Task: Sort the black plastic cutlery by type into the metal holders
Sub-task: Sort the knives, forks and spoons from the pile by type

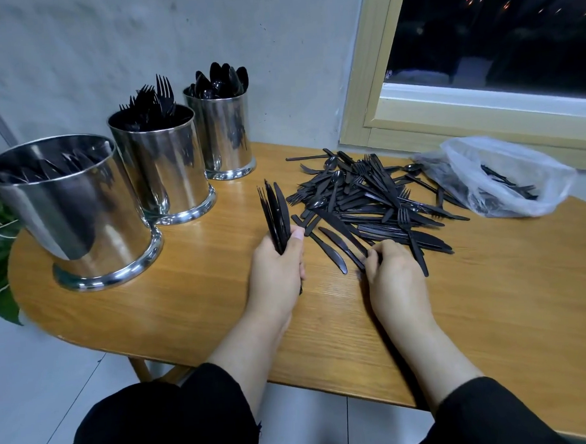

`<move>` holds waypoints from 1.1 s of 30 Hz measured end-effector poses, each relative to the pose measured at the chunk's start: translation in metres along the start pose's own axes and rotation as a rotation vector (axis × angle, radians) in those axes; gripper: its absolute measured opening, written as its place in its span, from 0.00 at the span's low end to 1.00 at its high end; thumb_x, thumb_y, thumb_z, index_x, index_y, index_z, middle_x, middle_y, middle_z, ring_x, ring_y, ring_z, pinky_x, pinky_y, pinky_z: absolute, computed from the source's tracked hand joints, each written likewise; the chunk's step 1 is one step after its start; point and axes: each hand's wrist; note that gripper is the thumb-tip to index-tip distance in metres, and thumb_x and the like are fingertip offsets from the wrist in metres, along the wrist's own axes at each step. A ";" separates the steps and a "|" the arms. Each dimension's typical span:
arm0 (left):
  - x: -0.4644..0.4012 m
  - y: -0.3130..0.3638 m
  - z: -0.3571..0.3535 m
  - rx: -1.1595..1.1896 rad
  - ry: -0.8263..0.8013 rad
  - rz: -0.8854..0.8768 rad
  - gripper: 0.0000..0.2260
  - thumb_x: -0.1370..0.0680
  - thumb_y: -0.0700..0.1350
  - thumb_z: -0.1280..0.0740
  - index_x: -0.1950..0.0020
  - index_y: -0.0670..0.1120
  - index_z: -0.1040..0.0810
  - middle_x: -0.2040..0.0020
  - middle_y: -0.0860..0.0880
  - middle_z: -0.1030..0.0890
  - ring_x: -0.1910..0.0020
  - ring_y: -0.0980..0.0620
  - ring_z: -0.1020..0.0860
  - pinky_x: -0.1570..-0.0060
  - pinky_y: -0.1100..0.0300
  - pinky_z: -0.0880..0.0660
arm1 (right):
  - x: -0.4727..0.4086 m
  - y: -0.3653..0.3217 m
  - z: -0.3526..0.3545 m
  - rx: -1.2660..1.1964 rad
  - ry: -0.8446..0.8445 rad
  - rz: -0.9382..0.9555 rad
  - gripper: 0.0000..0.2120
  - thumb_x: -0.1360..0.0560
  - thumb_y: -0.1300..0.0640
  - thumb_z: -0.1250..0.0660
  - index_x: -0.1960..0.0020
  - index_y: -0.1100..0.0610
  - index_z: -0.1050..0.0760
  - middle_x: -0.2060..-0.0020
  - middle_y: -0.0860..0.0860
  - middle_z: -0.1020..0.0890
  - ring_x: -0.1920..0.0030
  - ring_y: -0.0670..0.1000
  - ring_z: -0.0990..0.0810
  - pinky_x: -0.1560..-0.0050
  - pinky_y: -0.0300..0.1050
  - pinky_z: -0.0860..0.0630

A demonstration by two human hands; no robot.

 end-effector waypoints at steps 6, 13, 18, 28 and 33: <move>0.000 0.004 -0.002 0.047 -0.010 0.015 0.05 0.20 0.49 0.28 0.51 0.48 0.18 0.72 0.54 0.30 0.71 0.52 0.33 0.68 0.56 0.32 | 0.012 -0.013 0.009 -0.158 -0.123 0.234 0.06 0.16 0.53 0.41 0.46 0.53 0.27 0.62 0.45 0.23 0.63 0.47 0.28 0.62 0.42 0.38; 0.002 0.004 -0.001 0.076 0.036 0.062 0.11 0.17 0.50 0.33 0.56 0.47 0.24 0.70 0.49 0.30 0.70 0.50 0.31 0.69 0.56 0.34 | 0.007 -0.007 0.007 -0.103 -0.102 0.245 0.09 0.19 0.48 0.38 0.43 0.50 0.23 0.55 0.43 0.21 0.53 0.45 0.26 0.47 0.51 0.26; 0.002 0.008 0.000 0.203 0.134 0.011 0.09 0.14 0.48 0.38 0.49 0.45 0.24 0.66 0.48 0.19 0.66 0.45 0.18 0.64 0.51 0.20 | 0.005 -0.005 0.003 0.158 -0.162 0.021 0.16 0.22 0.47 0.33 0.38 0.53 0.20 0.48 0.50 0.20 0.44 0.55 0.23 0.41 0.53 0.28; -0.001 0.000 0.000 0.050 0.022 -0.033 0.06 0.15 0.46 0.35 0.42 0.55 0.20 0.69 0.53 0.27 0.67 0.53 0.28 0.64 0.55 0.27 | 0.003 -0.004 0.004 0.109 -0.106 0.009 0.10 0.22 0.58 0.32 0.46 0.61 0.16 0.55 0.51 0.22 0.56 0.51 0.27 0.54 0.41 0.31; -0.002 0.000 0.000 0.067 0.038 0.010 0.05 0.16 0.47 0.34 0.47 0.52 0.19 0.69 0.54 0.28 0.67 0.52 0.30 0.64 0.53 0.30 | 0.003 -0.004 0.005 0.124 -0.082 0.010 0.08 0.22 0.57 0.32 0.51 0.60 0.15 0.58 0.49 0.25 0.59 0.50 0.30 0.58 0.40 0.36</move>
Point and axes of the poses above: each hand's wrist, its own x-axis away from the middle knuckle, its own z-axis out of the back of the hand, y = z × x
